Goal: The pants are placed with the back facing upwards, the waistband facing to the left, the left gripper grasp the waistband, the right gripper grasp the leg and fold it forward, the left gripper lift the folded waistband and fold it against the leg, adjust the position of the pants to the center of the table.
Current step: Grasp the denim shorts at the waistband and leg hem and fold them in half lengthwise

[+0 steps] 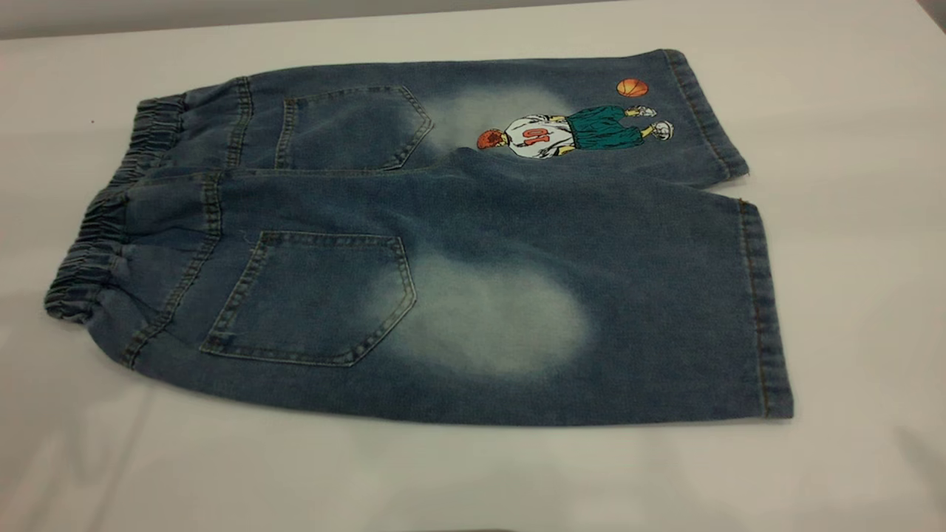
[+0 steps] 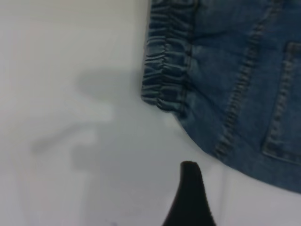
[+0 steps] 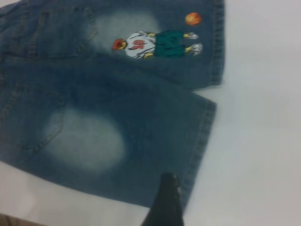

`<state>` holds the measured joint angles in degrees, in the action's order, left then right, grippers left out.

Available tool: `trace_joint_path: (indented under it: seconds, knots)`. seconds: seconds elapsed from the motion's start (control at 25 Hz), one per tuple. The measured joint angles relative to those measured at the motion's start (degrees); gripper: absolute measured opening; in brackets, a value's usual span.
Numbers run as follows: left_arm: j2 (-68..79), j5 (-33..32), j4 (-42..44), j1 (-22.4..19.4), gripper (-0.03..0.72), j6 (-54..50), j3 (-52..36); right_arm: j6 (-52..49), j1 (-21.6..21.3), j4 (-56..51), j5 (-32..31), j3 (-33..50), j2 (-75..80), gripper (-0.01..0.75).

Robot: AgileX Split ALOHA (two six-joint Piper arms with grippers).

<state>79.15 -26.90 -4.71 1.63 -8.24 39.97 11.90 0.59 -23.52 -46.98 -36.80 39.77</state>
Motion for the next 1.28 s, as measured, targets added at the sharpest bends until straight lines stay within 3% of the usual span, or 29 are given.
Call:
trace_joint_path:
  seconds: [0.2, 0.4, 0.72, 1.28]
  knots:
    - [10.67, 6.4, 0.46, 0.0, 0.52, 0.0, 1.73, 1.95, 0.0, -1.85, 0.0, 0.0, 0.94, 0.592]
    - [20.14, 6.81, 3.01, -0.42, 0.52, 0.0, 5.72, 2.27, 0.0, -2.05, 0.0, 0.0, 1.0, 0.592]
    - [28.92, 2.16, 4.09, -4.67, 0.52, 0.0, 10.83, 2.27, 0.0, -2.11, 0.0, 0.0, 1.23, 0.592]
    - [37.43, 7.6, 4.09, -4.67, 0.518, 0.1, 11.38, 2.27, 0.0, -2.15, 0.12, 0.0, 1.23, 0.592]
